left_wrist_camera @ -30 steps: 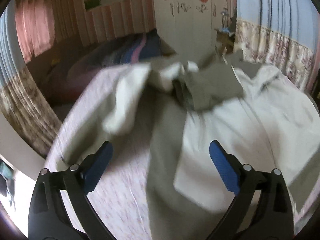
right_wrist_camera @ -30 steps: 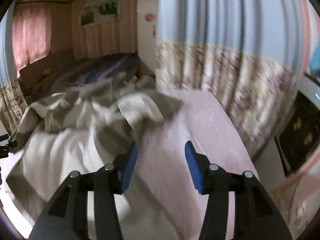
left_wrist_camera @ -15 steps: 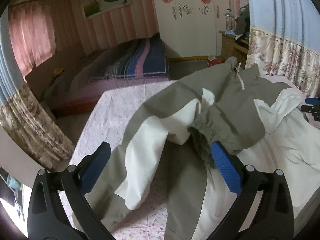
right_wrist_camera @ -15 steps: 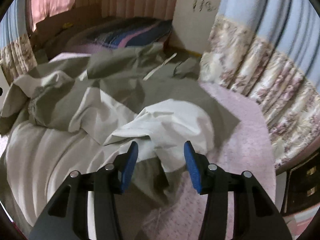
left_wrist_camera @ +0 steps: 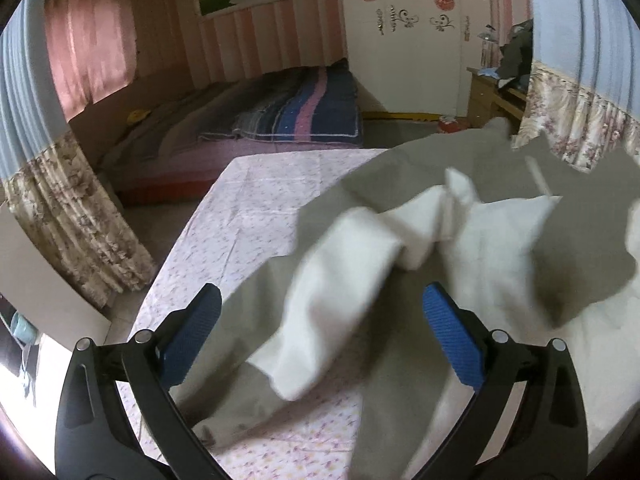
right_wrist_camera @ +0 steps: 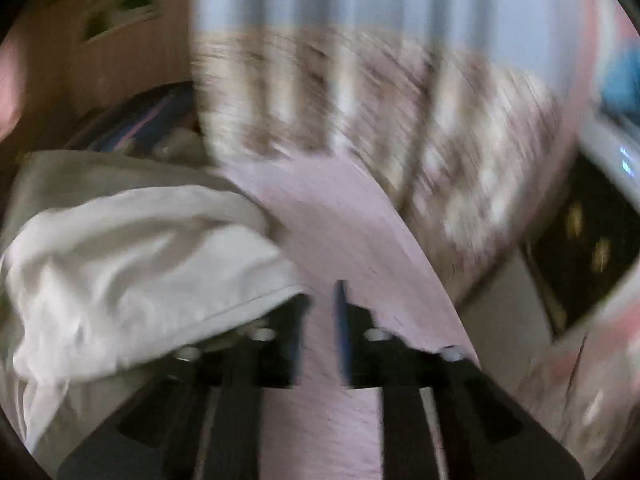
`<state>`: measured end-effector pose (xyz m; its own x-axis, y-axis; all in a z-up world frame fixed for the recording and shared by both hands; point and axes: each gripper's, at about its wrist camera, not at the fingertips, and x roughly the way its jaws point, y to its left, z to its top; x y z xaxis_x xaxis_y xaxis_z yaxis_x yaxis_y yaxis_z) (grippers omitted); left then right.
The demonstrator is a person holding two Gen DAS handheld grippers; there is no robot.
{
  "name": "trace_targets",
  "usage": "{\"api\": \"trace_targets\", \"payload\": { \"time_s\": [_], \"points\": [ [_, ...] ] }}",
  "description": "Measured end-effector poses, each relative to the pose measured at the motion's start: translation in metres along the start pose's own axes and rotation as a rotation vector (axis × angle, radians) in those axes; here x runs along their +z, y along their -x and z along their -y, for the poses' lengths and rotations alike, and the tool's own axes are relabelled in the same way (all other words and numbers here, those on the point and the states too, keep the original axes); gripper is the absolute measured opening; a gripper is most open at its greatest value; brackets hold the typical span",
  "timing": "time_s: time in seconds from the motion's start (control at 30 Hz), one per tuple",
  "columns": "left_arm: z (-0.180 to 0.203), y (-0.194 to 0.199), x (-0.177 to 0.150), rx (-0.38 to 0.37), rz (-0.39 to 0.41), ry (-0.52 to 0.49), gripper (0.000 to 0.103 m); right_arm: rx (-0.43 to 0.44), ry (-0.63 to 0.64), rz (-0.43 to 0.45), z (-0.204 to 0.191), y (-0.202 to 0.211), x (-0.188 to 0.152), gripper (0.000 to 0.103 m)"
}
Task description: Fold large clothes
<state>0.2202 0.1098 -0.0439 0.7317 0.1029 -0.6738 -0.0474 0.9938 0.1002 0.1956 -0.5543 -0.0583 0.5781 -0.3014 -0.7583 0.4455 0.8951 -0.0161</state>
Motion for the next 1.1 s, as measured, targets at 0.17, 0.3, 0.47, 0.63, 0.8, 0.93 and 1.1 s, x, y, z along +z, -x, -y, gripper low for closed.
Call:
{"api": "trace_targets", "payload": {
  "time_s": [0.17, 0.3, 0.47, 0.63, 0.8, 0.93, 1.1],
  "points": [
    [-0.01, -0.002, -0.007, 0.022, -0.016, 0.016, 0.1, 0.068, -0.002, -0.046, 0.033, 0.019, -0.038, 0.07],
    [-0.003, -0.01, -0.014, 0.034, -0.029, -0.007, 0.1, 0.171, 0.066, 0.095, 0.003, 0.083, -0.041, 0.07],
    [0.01, -0.02, -0.02, 0.014, -0.013, -0.047, 0.1, 0.235, 0.317, 0.105, -0.082, 0.087, -0.028, 0.079],
    [0.027, -0.053, -0.016, -0.027, -0.036, -0.086, 0.1, 0.15, 0.503, 0.066, -0.134, 0.054, -0.023, 0.086],
    [0.045, -0.101, -0.007, 0.021, -0.127, -0.165, 0.07, 0.152, 0.521, -0.009, -0.139, 0.027, -0.021, 0.026],
    [0.042, -0.136, 0.0, 0.037, -0.215, -0.149, 0.007, 0.1, 0.502, 0.019, -0.135, 0.022, -0.017, 0.01],
    [-0.014, -0.13, 0.012, 0.023, -0.141, 0.078, 0.001, 0.018, 0.506, 0.124, -0.131, 0.037, -0.012, 0.006]
  ]
}}
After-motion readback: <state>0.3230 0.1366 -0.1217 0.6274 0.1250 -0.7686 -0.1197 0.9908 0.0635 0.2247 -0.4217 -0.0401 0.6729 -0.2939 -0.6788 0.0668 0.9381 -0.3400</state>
